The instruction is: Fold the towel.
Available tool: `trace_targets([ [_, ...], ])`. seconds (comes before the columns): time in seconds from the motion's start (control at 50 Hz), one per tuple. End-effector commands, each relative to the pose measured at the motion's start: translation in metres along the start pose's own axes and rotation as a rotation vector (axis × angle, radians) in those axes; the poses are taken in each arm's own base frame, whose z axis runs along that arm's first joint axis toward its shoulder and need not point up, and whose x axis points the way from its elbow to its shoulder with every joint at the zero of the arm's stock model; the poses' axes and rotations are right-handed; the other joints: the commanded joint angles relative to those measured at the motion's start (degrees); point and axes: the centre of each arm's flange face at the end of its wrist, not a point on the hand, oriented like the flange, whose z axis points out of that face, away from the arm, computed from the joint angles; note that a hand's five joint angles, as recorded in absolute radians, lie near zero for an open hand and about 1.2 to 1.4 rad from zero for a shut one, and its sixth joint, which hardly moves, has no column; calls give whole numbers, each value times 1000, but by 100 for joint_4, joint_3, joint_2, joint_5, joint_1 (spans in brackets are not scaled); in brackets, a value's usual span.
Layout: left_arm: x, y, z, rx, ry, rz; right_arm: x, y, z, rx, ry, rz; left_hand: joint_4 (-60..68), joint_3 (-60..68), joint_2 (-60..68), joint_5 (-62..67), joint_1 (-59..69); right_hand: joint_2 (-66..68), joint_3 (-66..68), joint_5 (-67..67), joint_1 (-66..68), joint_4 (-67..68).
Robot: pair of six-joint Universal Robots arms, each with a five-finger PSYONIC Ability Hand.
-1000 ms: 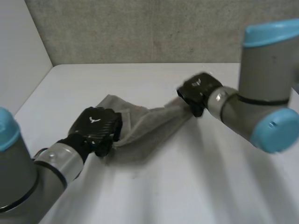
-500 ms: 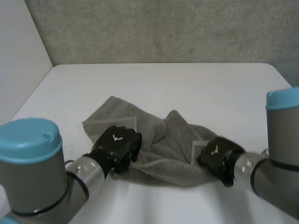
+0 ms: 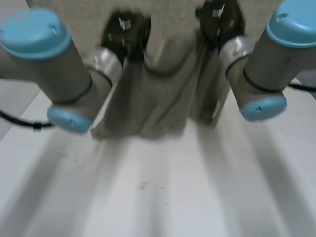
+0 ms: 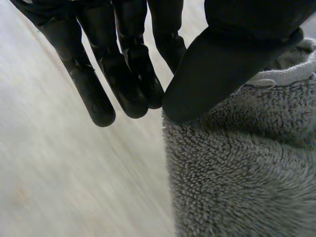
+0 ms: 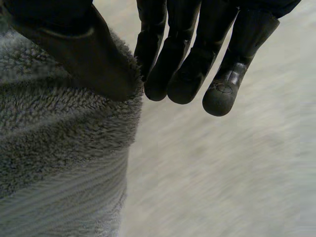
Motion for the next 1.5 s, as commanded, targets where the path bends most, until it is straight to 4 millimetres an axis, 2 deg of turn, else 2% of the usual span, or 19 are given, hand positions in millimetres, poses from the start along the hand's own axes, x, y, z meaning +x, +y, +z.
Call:
trace_targets([
  [0.02, -26, -49, 18, 199, -96, 22, 10, -10, 7, 50, 74, 29, 1021, 1025, 1025, 1067, 1141, 308, 329, 374, 329, 291],
  [0.08, -29, -44, 15, 172, -113, 24, 0, 3, -4, -45, 10, 29, 1021, 1025, 1025, 1067, 1141, 308, 329, 374, 329, 291],
  [0.14, -29, -19, 5, 71, -117, 26, -10, 21, -18, -158, -64, 24, 1021, 1025, 1025, 1067, 1141, 308, 329, 374, 329, 291],
  [0.18, -21, 12, -18, -76, -87, 18, -23, 42, -37, -283, -158, 22, 1021, 1025, 1025, 1067, 1141, 308, 329, 374, 329, 291],
  [0.2, -21, 12, -18, -77, -87, 18, -24, 42, -37, -284, -159, 22, 1021, 1025, 1025, 1067, 1141, 308, 329, 374, 329, 291],
  [0.24, -7, 47, -50, -233, -41, 7, -40, 64, -59, -396, -272, 21, 1021, 1025, 1025, 1067, 1141, 308, 329, 374, 329, 291],
  [0.26, -7, 47, -50, -234, -41, 7, -40, 65, -60, -397, -273, 21, 1021, 1025, 1025, 1067, 1141, 308, 329, 374, 329, 291],
  [0.3, 9, 80, -84, -375, 9, -5, -56, 85, -81, -478, -369, 33, 1021, 1025, 1025, 1067, 1141, 308, 329, 374, 329, 291],
  [0.4, 32, 112, -125, -530, 77, -16, -75, 110, -111, -580, -486, 14, 1021, 1025, 1025, 1067, 1141, 308, 329, 374, 329, 291],
  [0.54, 45, 121, -152, -612, 119, -21, -82, 122, -146, -689, -595, -63, 1021, 1025, 1025, 1067, 1141, 308, 329, 374, 329, 291],
  [0.64, 40, 104, -166, -619, 117, -30, -71, 102, -170, -731, -645, -59, 1021, 1025, 1025, 1067, 1141, 308, 329, 374, 329, 291],
  [0.86, 44, 91, -189, -634, 142, -31, -49, 86, -204, -809, -695, -94, 1021, 1025, 1025, 1067, 1141, 308, 329, 374, 329, 291],
  [0.88, 47, 90, -194, -639, 153, -31, -48, 83, -210, -819, -730, -118, 1021, 1025, 1025, 1067, 1141, -1567, -1546, -1502, -1546, -1584],
  [0.9, 49, 90, -197, -646, 163, -32, -46, 80, -210, -818, -738, -133, 1021, 1025, 1025, 1067, 1141, -3918, -3897, -3852, -3897, -3935],
  [0.98, 52, 93, -204, -661, 176, -30, -40, 75, -198, -761, -700, -129, 1021, 1025, 1025, 1067, 1141, -5052, -5030, -4986, -5030, -5068],
  [1.02, 53, 96, -206, -675, 178, -30, -31, 69, -179, -697, -620, -109, 1021, 1025, 1025, 1067, 1141, -5403, -5382, -5338, -5382, -5420],
  [1.14, 53, 97, -207, -681, 178, -32, -27, 66, -158, -659, -562, -39, 1021, 1025, 1025, 1067, 1141, -5354, -5333, -5289, -5333, -5371],
  [1.34, 51, 98, -210, -691, 172, -35, -49, 99, -125, -667, -611, -29, 1021, 1025, 1025, 1067, 1141, -5220, -5199, -5155, -5199, -5237],
  [1.5, 51, 98, -210, -692, 170, -35, -65, 121, -118, -689, -672, -80, 1021, 1025, 1025, 1067, 1141, -4582, -4561, -4517, -4561, -4599],
])
